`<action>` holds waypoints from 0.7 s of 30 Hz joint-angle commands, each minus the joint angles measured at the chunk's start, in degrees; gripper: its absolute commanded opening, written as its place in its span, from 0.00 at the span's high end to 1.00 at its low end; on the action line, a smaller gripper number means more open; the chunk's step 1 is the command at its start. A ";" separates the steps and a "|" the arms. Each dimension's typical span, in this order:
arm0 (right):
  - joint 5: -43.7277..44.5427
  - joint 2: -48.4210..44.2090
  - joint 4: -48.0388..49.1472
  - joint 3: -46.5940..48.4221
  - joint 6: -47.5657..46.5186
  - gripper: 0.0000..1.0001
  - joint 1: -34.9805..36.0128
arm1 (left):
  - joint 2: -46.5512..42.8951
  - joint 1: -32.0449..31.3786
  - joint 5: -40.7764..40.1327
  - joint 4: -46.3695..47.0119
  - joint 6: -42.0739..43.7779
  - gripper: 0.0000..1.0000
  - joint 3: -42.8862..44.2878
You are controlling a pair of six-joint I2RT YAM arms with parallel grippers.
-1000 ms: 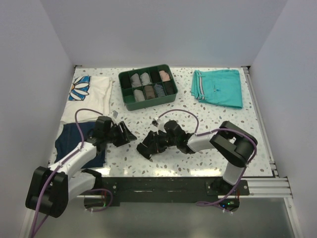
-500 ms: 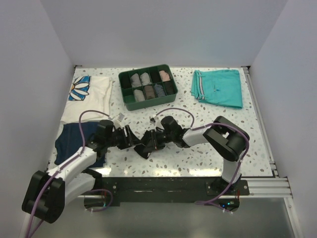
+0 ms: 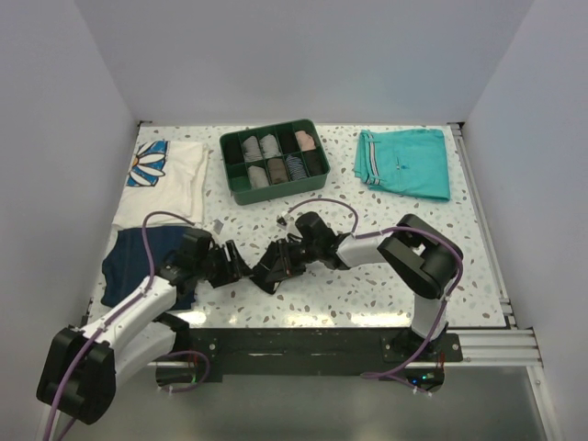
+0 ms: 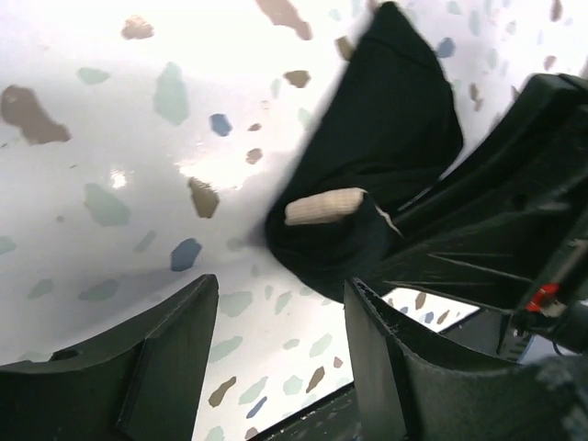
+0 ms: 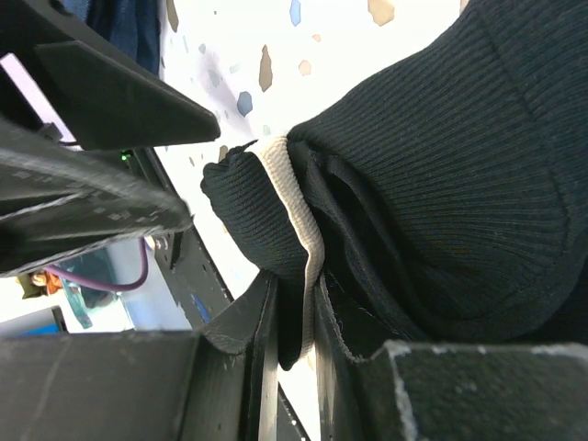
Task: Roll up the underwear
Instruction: Roll the underwear to the center of the board.
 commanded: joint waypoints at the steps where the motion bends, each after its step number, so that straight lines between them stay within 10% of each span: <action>1: 3.31 1.26 -7.49 0.99 -2.85 0.91 -0.24 | 2.30 -0.50 -4.07 -1.26 -2.50 0.38 1.46; 21: 0.32 2.23 -8.37 2.57 -5.23 0.89 -0.33 | 8.29 -1.73 0.85 21.40 -6.63 0.37 -6.44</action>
